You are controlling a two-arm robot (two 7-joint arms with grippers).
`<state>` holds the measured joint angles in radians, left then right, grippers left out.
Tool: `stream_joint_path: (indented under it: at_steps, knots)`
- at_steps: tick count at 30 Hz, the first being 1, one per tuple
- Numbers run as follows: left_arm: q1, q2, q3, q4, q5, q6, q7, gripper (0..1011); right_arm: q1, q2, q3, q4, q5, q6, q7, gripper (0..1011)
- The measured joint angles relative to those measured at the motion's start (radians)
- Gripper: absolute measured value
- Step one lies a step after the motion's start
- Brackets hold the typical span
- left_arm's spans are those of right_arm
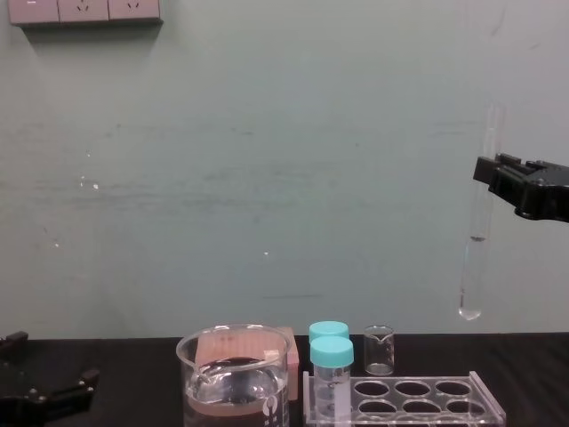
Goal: Hold the test tube with one hand and immerse one end into the beaker, then return it to the test tube rack.
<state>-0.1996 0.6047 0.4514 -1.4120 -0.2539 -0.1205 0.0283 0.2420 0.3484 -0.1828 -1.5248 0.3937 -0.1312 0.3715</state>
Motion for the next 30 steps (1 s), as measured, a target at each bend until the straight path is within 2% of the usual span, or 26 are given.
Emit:
stream_joint_path:
  at_steps: [18, 25, 30]
  knots:
    - [0.0, 0.0, 0.0, 0.0, 0.0, 0.0, 0.0, 1000, 0.007, -0.003, -0.001, 0.015, 0.0, 0.004, 0.001, 216]
    - [0.0, 0.0, 0.0, 0.0, 0.0, 0.0, 0.0, 1000, 0.046, -0.009, -0.02, 0.042, 0.001, -0.014, 0.031, 217]
    - [0.0, 0.0, 0.0, 0.0, 0.0, 0.0, 0.0, 1000, 0.106, -0.019, -0.05, 0.073, 0.012, -0.048, 0.085, 216]
